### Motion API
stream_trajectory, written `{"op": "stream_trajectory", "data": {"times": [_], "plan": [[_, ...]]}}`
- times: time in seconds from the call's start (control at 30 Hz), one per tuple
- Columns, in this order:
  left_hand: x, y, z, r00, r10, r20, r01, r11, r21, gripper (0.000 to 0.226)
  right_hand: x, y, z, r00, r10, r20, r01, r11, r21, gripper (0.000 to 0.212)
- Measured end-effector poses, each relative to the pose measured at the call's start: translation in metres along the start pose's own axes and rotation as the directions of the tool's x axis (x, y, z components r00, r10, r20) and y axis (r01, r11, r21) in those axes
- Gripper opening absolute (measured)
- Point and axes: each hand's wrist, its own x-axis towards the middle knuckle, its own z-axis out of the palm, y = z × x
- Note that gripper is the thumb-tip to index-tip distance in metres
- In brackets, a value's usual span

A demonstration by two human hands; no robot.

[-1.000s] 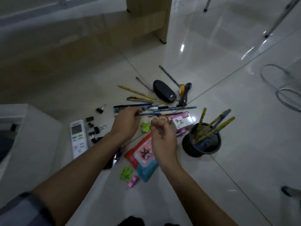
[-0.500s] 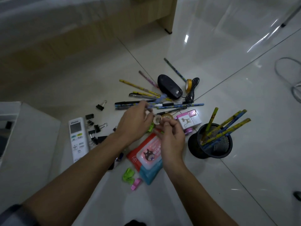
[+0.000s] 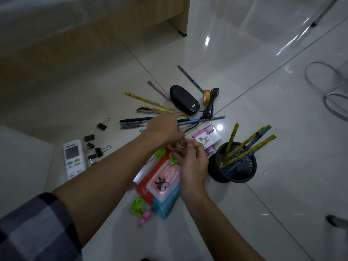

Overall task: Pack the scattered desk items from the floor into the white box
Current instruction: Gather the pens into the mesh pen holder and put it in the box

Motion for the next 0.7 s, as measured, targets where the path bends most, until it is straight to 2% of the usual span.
{"op": "stream_trajectory", "data": {"times": [0.13, 0.17, 0.23, 0.33, 0.4, 0.47, 0.5, 0.57, 0.7], "plan": [[-0.033, -0.017, -0.003, 0.99, 0.009, -0.138, -0.03, 0.987, -0.156, 0.022, 0.0, -0.001, -0.001, 0.999, 0.046, 0.012, -0.046, 0.998, 0.036, 0.016], [-0.044, -0.018, -0.007, 0.986, 0.046, -0.162, -0.077, 0.978, -0.193, 0.021, 0.001, -0.001, 0.0, 0.997, 0.062, 0.045, -0.063, 0.997, 0.031, 0.024], [-0.067, -0.01, -0.015, 0.979, 0.164, -0.124, -0.189, 0.955, -0.227, 0.02, 0.003, -0.002, 0.006, 0.986, 0.122, 0.114, -0.128, 0.99, 0.051, 0.041], [-0.09, -0.001, -0.016, 0.961, 0.276, 0.026, -0.257, 0.922, -0.29, 0.023, 0.005, -0.009, 0.016, 0.927, 0.333, 0.173, -0.366, 0.903, 0.224, 0.043], [-0.094, -0.01, -0.02, 0.971, 0.239, 0.028, -0.195, 0.851, -0.487, 0.018, 0.008, -0.012, 0.019, 0.912, 0.382, 0.151, -0.41, 0.834, 0.368, 0.038], [-0.09, -0.024, -0.023, 0.993, 0.101, -0.053, -0.111, 0.756, -0.645, 0.019, 0.009, -0.014, 0.018, 0.931, 0.356, 0.082, -0.354, 0.823, 0.443, 0.035], [-0.083, -0.03, -0.023, 0.992, 0.015, -0.123, -0.093, 0.743, -0.663, 0.018, 0.009, -0.015, 0.016, 0.935, 0.349, 0.058, -0.336, 0.824, 0.456, 0.035], [-0.06, -0.045, -0.016, 0.966, -0.042, -0.253, -0.103, 0.84, -0.532, 0.015, 0.007, -0.017, 0.012, 0.935, 0.35, 0.057, -0.341, 0.845, 0.411, 0.033], [-0.018, -0.062, 0.007, 0.964, 0.026, -0.264, -0.093, 0.966, -0.243, 0.023, 0.002, -0.016, 0.004, 0.921, 0.351, 0.169, -0.384, 0.893, 0.237, 0.03]]}}
